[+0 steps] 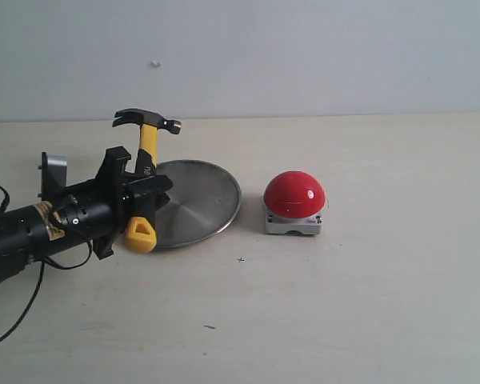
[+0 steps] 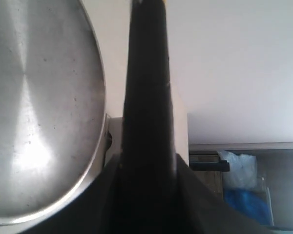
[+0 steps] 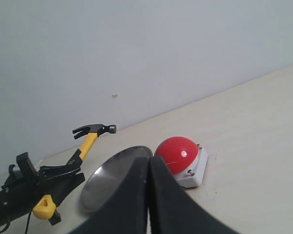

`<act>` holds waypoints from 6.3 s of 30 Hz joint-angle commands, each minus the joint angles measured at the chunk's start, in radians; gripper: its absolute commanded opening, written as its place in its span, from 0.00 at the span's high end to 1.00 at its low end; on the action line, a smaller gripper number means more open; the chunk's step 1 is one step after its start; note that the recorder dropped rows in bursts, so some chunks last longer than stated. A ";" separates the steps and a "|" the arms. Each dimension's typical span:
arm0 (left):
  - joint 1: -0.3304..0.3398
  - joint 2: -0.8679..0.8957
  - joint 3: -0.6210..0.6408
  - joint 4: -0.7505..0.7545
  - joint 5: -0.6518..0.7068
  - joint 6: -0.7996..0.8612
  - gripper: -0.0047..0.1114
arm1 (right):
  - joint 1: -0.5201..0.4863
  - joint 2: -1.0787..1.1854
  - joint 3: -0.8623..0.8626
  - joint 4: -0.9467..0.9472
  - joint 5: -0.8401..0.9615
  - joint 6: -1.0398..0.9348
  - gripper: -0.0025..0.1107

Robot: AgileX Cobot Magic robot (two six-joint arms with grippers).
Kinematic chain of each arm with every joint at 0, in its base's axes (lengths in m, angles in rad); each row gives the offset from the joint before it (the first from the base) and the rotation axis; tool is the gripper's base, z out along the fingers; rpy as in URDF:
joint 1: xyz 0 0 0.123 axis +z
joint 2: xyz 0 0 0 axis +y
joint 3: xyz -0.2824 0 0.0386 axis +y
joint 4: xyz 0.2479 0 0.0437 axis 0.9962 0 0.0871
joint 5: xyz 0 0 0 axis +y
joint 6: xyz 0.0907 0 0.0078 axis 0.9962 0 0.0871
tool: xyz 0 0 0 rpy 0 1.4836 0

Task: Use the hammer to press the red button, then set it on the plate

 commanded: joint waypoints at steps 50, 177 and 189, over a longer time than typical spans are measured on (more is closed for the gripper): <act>-0.081 0.132 -0.197 0.025 0.188 0.033 0.96 | -0.004 -0.006 0.005 -0.003 -0.004 -0.005 0.98; -0.091 -1.387 0.529 -0.349 0.702 0.814 0.96 | -0.004 -0.006 0.005 -0.003 -0.004 -0.005 0.98; -0.035 -2.003 0.666 -0.391 1.180 0.882 0.96 | -0.004 -0.006 0.005 -0.003 -0.004 -0.005 0.98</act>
